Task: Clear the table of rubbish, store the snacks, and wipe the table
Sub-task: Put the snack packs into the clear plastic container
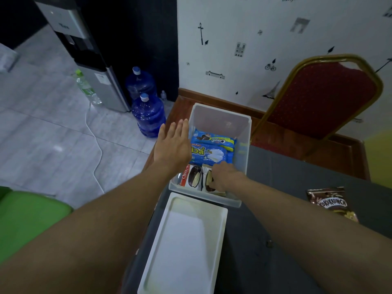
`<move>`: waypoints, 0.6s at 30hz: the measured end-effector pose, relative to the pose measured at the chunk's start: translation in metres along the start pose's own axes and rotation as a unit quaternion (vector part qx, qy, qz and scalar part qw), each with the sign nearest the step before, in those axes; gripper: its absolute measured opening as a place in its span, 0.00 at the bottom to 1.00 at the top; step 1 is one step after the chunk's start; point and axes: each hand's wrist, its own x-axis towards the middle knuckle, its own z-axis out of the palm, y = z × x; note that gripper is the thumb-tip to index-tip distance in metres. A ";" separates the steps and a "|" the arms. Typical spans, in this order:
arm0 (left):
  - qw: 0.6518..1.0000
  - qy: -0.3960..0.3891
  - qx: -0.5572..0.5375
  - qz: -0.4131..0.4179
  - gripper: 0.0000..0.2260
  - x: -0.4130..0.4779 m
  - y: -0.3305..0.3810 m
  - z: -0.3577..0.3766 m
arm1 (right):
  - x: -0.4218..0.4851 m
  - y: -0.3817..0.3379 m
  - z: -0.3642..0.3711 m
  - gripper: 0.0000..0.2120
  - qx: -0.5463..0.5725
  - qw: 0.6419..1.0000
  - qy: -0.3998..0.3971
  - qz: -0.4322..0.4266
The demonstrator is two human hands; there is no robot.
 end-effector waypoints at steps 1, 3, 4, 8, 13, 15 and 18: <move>1.000 -0.001 0.002 0.001 0.28 0.000 0.000 0.001 | 0.001 0.000 0.000 0.13 -0.008 1.000 -0.005 -0.004; 1.000 -0.001 0.005 0.001 0.29 0.000 0.000 0.001 | 0.003 0.001 -0.002 0.13 -0.013 1.000 -0.020 -0.008; 1.000 -0.001 0.005 0.001 0.29 0.000 0.000 0.001 | 0.003 0.001 -0.003 0.14 -0.011 0.999 -0.030 -0.007; 1.000 0.003 0.007 0.000 0.28 0.000 0.000 0.001 | 0.002 0.002 -0.005 0.16 -0.017 0.998 -0.052 -0.007; 1.000 0.005 0.012 0.004 0.29 0.000 0.001 -0.001 | 0.001 0.003 -0.005 0.18 -0.030 0.999 -0.031 -0.015; 1.000 0.003 0.014 0.005 0.30 -0.001 0.001 -0.002 | 0.000 0.003 -0.004 0.17 -0.029 0.999 -0.017 -0.013; 1.000 -0.001 0.022 0.008 0.30 -0.002 0.002 -0.005 | -0.005 0.002 -0.005 0.13 -0.031 0.999 0.018 -0.008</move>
